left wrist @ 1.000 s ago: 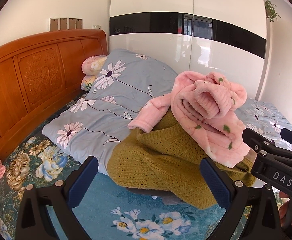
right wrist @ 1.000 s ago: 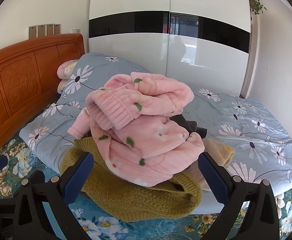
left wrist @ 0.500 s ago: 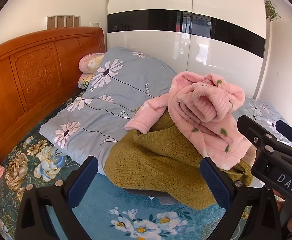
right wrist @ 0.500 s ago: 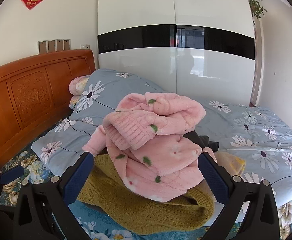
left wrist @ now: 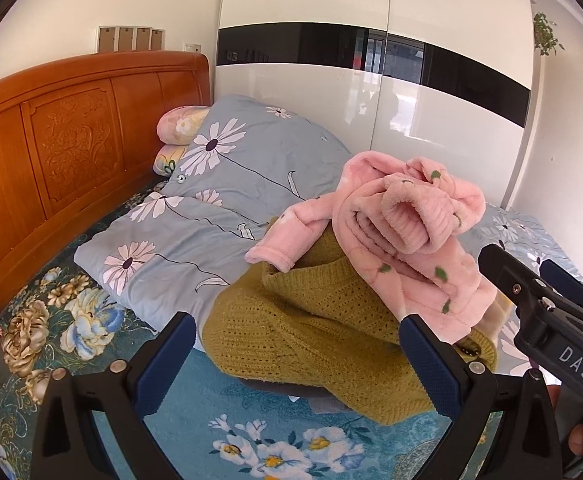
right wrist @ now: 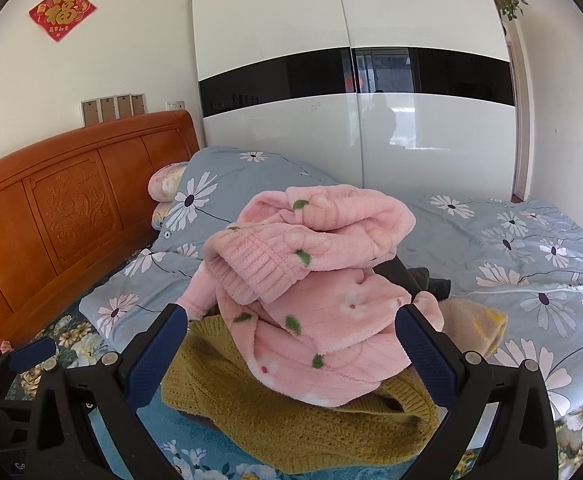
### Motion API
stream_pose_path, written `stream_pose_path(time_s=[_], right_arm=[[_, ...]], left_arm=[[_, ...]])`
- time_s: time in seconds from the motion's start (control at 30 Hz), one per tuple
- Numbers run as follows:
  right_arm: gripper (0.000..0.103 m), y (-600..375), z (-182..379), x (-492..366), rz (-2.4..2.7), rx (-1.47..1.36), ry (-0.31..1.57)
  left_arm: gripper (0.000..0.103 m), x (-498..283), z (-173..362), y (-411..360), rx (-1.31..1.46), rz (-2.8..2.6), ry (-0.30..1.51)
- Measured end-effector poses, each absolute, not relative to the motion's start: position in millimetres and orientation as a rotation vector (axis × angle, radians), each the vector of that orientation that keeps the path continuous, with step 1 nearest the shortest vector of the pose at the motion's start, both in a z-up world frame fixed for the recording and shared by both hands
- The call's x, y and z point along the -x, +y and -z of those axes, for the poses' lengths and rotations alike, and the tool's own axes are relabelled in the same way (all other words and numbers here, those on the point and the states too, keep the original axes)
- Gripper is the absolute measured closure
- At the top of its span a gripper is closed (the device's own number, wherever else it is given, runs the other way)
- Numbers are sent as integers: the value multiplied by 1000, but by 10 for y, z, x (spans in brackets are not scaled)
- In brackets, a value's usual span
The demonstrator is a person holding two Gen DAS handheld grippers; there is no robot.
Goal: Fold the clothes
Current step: 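Approach the pink fleece garment on the clothes pile with both grippers, then grasp the pink fleece garment with the right gripper and lift it off the pile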
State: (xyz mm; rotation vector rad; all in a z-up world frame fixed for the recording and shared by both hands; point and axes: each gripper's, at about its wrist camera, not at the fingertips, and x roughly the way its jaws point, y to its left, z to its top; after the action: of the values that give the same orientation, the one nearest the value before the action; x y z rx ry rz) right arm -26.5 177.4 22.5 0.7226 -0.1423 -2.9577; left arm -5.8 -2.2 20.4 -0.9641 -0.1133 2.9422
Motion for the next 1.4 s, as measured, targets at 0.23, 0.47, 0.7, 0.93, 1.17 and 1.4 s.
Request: stream_pose_path(time_s=[0.23, 0.47, 0.7, 0.93, 1.17, 1.4], right_arm=[[0, 1751, -163, 305, 2977, -783, -89], [0, 1721, -128, 358, 2970, -826, -78], [0, 1677, -98, 379, 2952, -847, -84], [0, 1687, -82, 422, 2936, -862, -82], [2, 1847, -213, 752, 2902, -871, -17], [29, 1284, -163, 1197, 2869, -924, 338]], left_arm=[[0, 58, -159, -26, 968, -2934, -106], [0, 62, -137, -52, 957, -2939, -98], [0, 65, -81, -124, 979, -2934, -138], [0, -71, 32, -290, 984, -2936, -222], [0, -428, 391, -588, 1067, -2874, -356], [0, -751, 494, -731, 1104, -2959, -304]])
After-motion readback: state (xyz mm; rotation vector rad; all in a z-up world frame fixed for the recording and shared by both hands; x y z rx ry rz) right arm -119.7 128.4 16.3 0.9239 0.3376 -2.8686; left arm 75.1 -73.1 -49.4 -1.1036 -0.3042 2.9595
